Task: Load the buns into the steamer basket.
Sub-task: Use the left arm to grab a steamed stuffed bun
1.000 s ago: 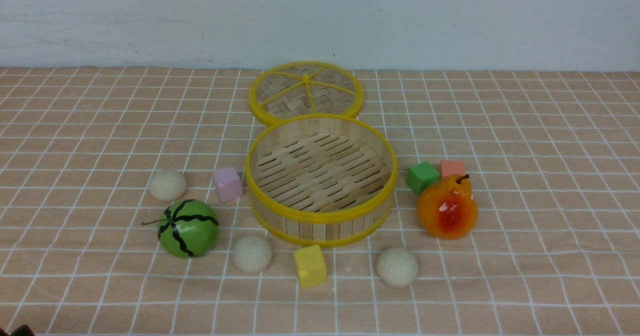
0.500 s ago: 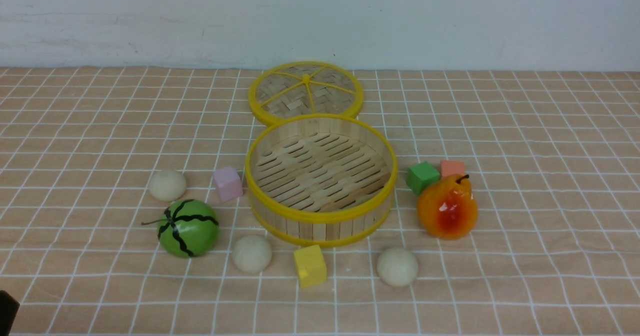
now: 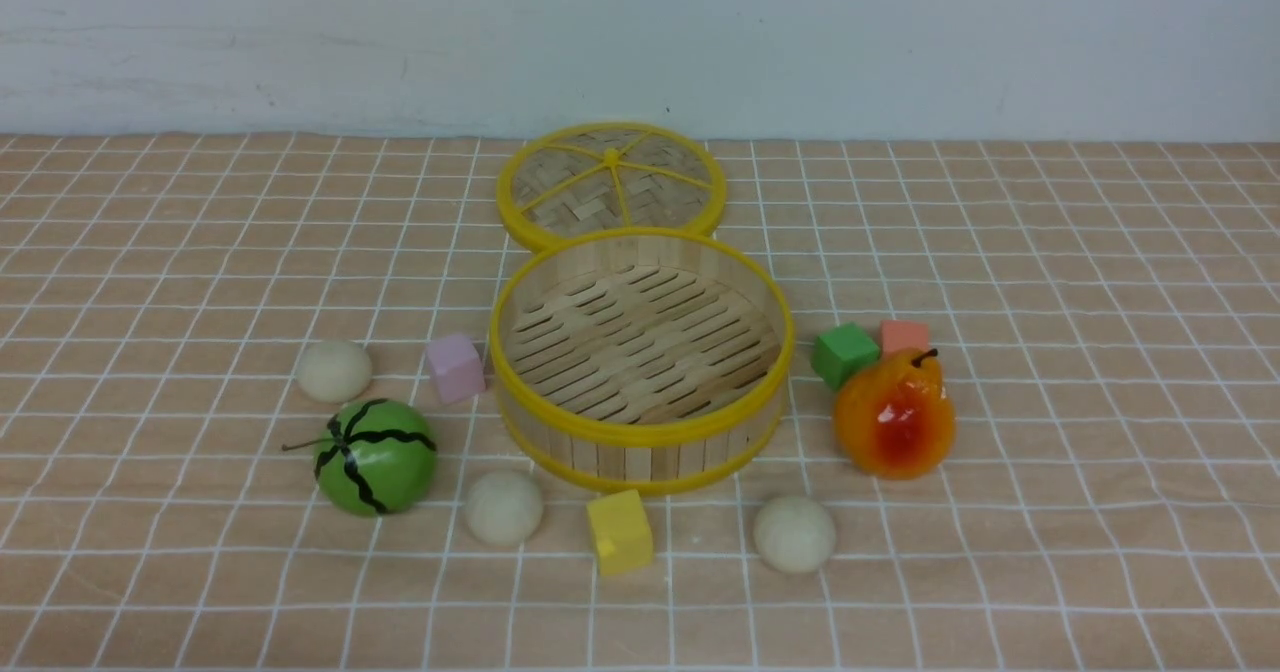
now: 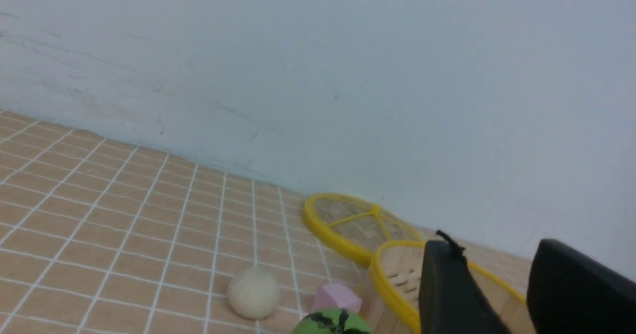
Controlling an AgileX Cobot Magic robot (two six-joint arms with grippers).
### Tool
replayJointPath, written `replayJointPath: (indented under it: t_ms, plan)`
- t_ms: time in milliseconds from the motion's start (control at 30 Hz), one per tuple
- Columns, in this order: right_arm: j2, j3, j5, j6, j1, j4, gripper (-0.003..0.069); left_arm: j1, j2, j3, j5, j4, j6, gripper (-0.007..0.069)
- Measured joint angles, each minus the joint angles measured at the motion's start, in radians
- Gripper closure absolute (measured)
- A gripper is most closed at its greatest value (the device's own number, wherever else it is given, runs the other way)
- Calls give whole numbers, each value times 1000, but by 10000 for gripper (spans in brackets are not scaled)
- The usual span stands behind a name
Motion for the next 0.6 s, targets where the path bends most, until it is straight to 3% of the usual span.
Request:
replayJointPath:
  t_ms: [233,533,600]
  plan:
    - [0,0,0,0,0,0,418,0,0,-76,-35,-40,-35,386]
    - [0,0,0,0,0,0,418,0,107,-464,388,-40,-36,386]
    - [0,0,0,0,0,0,418,0,195,-553,560,-40,-36,386]
